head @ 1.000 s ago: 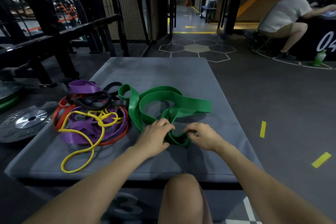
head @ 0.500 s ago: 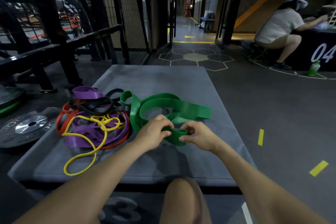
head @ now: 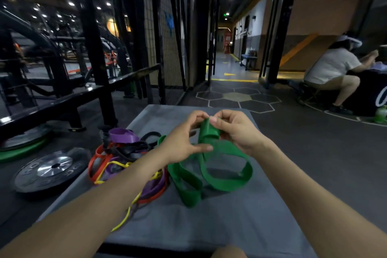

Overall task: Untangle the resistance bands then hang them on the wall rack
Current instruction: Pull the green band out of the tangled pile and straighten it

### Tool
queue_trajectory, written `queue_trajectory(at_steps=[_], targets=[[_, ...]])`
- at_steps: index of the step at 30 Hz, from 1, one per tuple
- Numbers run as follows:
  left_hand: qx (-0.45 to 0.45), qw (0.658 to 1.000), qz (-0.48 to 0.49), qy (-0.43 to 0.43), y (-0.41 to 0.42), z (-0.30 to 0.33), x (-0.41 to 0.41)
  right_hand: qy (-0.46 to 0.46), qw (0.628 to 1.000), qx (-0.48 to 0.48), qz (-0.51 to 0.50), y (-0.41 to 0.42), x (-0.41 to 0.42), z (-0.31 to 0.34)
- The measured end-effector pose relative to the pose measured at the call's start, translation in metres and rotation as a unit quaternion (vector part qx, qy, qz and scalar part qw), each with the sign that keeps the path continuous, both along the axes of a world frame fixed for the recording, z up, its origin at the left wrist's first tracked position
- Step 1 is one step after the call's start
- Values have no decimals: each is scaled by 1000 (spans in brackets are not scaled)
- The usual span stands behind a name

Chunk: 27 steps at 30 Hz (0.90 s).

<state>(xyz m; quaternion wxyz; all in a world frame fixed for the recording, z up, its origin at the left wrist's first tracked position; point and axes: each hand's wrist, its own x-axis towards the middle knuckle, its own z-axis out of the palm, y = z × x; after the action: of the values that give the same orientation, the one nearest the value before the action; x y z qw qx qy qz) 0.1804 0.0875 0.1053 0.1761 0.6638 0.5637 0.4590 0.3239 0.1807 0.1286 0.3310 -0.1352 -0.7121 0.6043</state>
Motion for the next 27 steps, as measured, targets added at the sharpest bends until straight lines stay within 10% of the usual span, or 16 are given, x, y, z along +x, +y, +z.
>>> queue_trajectory(at_steps=[27], targets=[[116, 985, 83, -93, 36, 86, -2, 50, 990, -61, -121, -17, -31, 142]])
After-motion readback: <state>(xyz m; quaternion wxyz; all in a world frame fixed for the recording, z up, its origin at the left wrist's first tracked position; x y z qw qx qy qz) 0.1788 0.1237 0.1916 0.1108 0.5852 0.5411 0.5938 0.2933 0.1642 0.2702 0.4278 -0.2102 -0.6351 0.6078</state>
